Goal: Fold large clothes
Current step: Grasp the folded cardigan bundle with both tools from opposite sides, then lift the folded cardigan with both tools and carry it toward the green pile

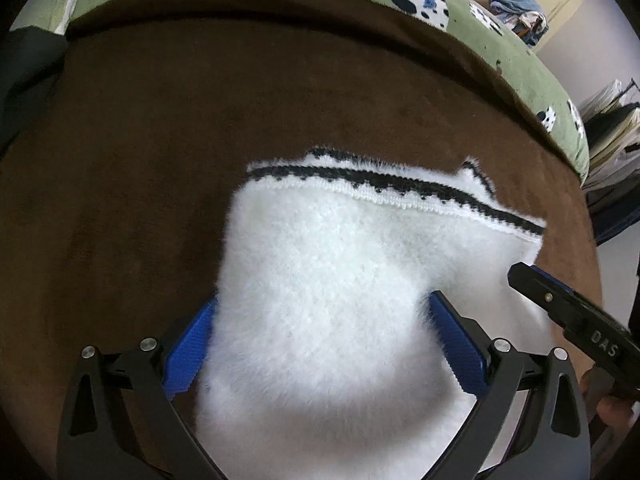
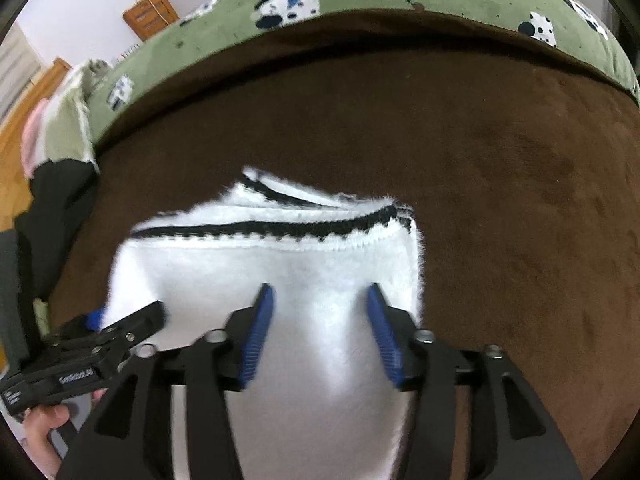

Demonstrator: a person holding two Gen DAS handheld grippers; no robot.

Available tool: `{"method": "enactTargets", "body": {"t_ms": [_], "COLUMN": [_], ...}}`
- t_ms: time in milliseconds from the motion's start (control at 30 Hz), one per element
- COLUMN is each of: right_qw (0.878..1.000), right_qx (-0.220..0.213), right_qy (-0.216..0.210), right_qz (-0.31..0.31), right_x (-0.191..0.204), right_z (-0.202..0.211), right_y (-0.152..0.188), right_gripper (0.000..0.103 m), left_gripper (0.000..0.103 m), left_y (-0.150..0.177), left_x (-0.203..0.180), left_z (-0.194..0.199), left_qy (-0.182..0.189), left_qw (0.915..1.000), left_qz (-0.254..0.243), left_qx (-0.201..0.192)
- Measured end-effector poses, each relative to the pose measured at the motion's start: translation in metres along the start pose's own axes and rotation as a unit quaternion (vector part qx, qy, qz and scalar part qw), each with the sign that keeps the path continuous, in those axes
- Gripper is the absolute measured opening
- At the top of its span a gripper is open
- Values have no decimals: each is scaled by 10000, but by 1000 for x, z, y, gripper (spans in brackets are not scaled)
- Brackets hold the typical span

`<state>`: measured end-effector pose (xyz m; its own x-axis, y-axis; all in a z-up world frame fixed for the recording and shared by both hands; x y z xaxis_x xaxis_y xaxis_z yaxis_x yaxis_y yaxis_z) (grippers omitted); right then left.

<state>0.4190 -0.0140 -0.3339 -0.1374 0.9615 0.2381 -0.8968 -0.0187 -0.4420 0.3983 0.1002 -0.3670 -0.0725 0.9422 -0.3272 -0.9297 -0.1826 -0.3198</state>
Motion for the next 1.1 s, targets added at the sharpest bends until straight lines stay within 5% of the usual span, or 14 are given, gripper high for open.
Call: {"method": "enactTargets", "body": {"t_ms": [233, 367, 533, 767, 1100], "right_qw": [9975, 9943, 9836, 9660, 9400], "right_qx": [-217, -65, 201, 460, 453], "right_qy": [-649, -1002, -1644, -2318, -3176], "right_qz": [-150, -362, -712, -1052, -1165], "right_x": [3, -7, -19, -38, -36], "right_z": [45, 48, 41, 23, 6], "right_y": [11, 34, 67, 100, 104], "right_gripper": [81, 81, 81, 82, 92], "left_gripper": [96, 96, 96, 94, 93], "left_y": [8, 28, 53, 65, 69], "left_x": [15, 46, 76, 86, 80], "left_z": [65, 59, 32, 14, 12], "left_qy": [272, 208, 685, 1862, 2836], "left_qw": [9986, 9978, 9963, 9795, 9543], "left_qz": [-456, -591, -41, 487, 172], "left_qx": [-64, 221, 509, 603, 922]}}
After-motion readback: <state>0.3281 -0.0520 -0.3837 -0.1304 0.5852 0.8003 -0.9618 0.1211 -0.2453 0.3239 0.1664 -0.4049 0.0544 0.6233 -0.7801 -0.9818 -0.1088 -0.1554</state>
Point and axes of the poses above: each gripper's, at about its wrist camera, not at the fingertips, and z roughly against the way its jaws point, x to its left, y to its underside, the point moved 8 cm from there along -z, roughly the way its jaws point, and after that the axes turned 5 degrees about z, right-handed, at the moved point
